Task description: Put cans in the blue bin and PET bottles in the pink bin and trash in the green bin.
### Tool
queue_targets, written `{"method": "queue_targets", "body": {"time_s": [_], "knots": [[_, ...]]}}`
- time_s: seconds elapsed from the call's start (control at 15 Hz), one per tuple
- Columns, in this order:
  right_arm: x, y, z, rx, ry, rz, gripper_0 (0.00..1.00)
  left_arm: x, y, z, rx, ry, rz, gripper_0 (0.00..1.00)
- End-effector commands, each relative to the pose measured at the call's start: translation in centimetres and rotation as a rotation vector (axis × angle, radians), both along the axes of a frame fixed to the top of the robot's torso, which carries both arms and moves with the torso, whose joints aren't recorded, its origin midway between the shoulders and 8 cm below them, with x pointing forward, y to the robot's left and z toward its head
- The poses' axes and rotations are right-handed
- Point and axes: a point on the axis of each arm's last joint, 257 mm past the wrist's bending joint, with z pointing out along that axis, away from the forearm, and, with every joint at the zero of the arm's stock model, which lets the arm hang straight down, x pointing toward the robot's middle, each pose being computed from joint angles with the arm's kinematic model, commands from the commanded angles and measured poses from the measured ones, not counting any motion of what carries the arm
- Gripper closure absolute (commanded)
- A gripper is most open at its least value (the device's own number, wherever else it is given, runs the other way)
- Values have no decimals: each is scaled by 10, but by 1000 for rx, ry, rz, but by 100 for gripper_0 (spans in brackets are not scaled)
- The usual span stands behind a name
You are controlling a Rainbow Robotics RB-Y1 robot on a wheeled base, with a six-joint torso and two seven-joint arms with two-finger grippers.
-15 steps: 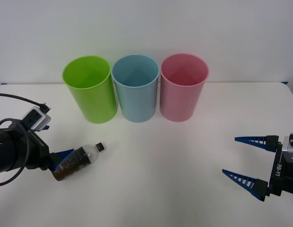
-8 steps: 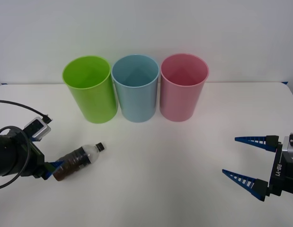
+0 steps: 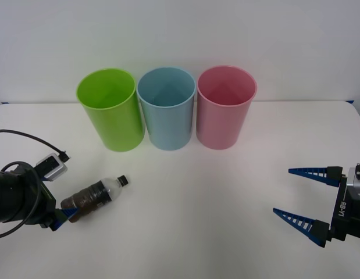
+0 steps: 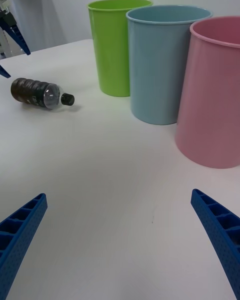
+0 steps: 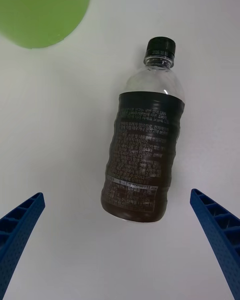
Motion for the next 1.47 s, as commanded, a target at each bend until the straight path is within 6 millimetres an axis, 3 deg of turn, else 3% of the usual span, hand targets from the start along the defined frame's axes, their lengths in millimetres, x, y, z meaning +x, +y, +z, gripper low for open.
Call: {"method": "queue_targets", "body": {"time_s": [0.07,0.87,1.47], "knots": [[0,0,0,0,0,0,0,2,0,-10,17,31,-12,0],[0,0,0,0,0,0,0,19,-32,-50,-12,77,-49,0],[0,0,0,0,0,0,0,37,-39,-81,21,97,-49,0]]}}
